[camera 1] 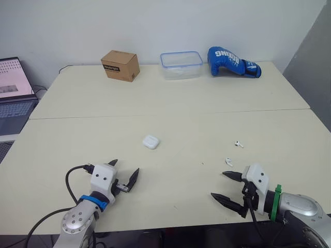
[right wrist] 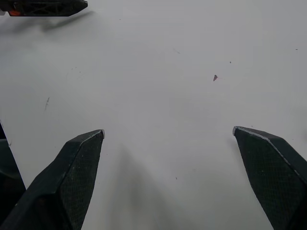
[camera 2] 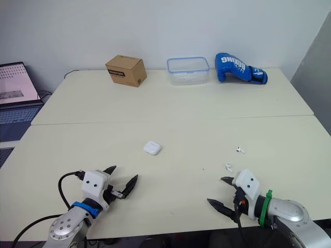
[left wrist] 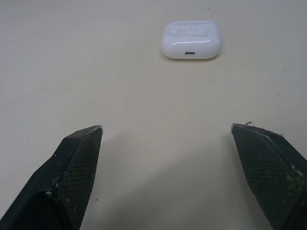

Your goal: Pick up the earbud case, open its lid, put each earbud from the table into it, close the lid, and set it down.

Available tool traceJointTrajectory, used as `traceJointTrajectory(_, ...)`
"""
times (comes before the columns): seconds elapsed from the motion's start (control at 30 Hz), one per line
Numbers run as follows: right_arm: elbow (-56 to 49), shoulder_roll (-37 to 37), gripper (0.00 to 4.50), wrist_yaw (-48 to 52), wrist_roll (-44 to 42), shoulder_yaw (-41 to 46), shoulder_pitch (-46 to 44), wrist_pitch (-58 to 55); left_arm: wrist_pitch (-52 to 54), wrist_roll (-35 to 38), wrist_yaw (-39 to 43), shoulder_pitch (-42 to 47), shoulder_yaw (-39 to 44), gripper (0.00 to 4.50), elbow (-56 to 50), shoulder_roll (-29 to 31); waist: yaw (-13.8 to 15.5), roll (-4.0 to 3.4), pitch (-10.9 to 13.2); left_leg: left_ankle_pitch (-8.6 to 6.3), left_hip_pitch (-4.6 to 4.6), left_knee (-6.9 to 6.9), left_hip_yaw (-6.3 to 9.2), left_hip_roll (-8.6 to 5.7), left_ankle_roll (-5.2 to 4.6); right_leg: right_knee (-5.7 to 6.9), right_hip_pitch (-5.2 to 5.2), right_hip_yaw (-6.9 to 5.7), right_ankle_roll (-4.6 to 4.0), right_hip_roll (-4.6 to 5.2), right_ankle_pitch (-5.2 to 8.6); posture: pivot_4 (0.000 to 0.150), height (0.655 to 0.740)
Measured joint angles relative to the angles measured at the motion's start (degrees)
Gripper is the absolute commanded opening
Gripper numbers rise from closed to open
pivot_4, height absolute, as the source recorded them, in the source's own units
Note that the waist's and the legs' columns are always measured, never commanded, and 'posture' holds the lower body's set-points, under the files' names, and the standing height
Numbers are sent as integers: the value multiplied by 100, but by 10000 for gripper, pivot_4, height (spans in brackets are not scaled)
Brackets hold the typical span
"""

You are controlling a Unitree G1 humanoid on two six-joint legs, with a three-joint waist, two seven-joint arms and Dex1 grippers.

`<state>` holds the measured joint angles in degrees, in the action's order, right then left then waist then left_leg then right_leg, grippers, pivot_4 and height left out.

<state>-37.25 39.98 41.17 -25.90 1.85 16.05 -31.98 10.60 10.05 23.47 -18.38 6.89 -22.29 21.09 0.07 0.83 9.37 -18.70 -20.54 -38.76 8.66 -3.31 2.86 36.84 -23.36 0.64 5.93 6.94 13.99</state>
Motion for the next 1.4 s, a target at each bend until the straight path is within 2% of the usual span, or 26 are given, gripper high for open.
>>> traceJointTrajectory(0.27,13,64,45000,83,39,-70,-37,77,743,366,94,162,21,44879,-394,116,1,0,0,0,0,0,2,0,0,2,0,-2,0,0,0,1500,7307)
traceJointTrajectory(0.37,71,230,45000,212,68,-49,-214,177,1591,680,41,527,88,44879,-809,263,-5,0,0,0,4,-1,1,0,0,3,2,-2,1,-1,0,1500,7307)
traceJointTrajectory(0.5,105,387,45000,402,-16,42,-685,180,2910,747,-153,1191,62,44879,-1020,713,-18,-1,2,1,7,0,1,0,1,4,3,-2,1,-3,0,1500,7307)
traceJointTrajectory(0.6,106,452,45000,507,-29,132,-1084,183,3419,1027,-138,1712,57,44879,-1084,729,-12,1,1,2,7,-1,2,-1,3,0,7,-2,1,-3,0,1500,7307)
traceJointTrajectory(0.77,151,555,45000,678,-64,124,-1641,172,4314,1090,-326,2517,-268,44879,-1093,727,-15,3,4,11,4,-1,2,-1,20,0,4,-1,1,-2,0,1500,7307)
traceJointTrajectory(1.07,161,476,45000,624,-78,-95,-2205,-49,4750,951,-606,2934,-559,44879,-685,614,-16,4,4,13,2,0,3,-1,24,0,1,0,1,-2,0,1500,7307)
traceJointTrajectory(1.4,159,274,45000,464,-245,-207,-2397,-485,4891,787,-654,3554,-886,44879,43,439,-13,6,5,14,-2,-2,4,-5,25,0,-2,-1,1,1,0,1500,7307)
